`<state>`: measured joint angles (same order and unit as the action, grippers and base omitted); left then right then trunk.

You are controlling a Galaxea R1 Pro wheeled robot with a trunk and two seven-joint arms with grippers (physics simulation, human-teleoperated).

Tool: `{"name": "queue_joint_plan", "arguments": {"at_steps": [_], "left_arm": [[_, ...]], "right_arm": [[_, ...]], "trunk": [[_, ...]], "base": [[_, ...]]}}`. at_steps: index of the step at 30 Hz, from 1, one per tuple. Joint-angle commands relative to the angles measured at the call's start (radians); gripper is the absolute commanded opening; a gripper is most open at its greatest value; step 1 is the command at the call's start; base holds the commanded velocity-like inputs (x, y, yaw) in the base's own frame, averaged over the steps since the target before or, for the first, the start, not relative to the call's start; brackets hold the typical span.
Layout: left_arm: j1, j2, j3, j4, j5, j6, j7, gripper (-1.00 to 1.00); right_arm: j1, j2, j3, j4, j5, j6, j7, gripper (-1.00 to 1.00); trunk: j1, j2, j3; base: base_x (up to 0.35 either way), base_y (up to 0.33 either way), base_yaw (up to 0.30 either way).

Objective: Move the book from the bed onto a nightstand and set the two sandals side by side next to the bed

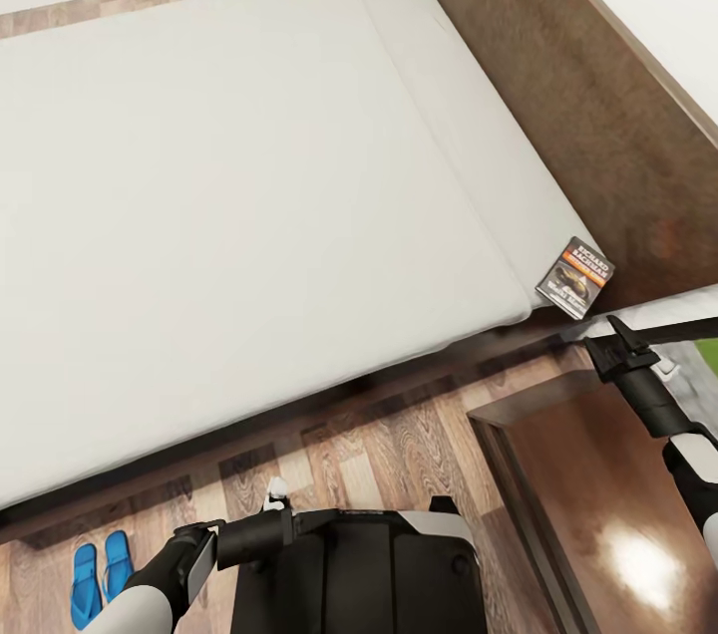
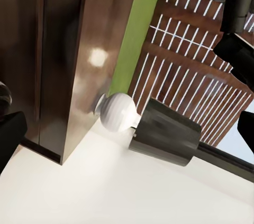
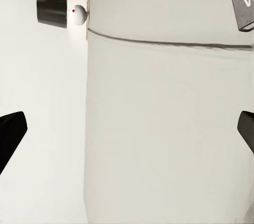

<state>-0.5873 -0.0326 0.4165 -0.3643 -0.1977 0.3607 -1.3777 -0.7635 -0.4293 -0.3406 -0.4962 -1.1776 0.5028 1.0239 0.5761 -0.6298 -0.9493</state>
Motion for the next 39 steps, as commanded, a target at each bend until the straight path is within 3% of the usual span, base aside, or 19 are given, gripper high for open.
{"name": "queue_joint_plan", "arguments": {"at_steps": [1, 39], "left_arm": [[0.0, -0.001, 0.008, -0.002, -0.01, 0.011, -0.006, 1.0], [0.0, -0.005, 0.008, -0.001, -0.011, 0.014, -0.006, 1.0]], "right_arm": [[0.0, 0.0, 0.0, 0.001, -0.006, 0.008, 0.001, 1.0], [0.0, 0.001, 0.002, -0.001, -0.007, 0.008, 0.001, 1.0]], "trunk": [[0.004, -0.008, -0.004], [0.15, -0.274, -0.123]], "base": [[0.0, 0.0, 0.0], [0.0, 0.0, 0.0]]}}
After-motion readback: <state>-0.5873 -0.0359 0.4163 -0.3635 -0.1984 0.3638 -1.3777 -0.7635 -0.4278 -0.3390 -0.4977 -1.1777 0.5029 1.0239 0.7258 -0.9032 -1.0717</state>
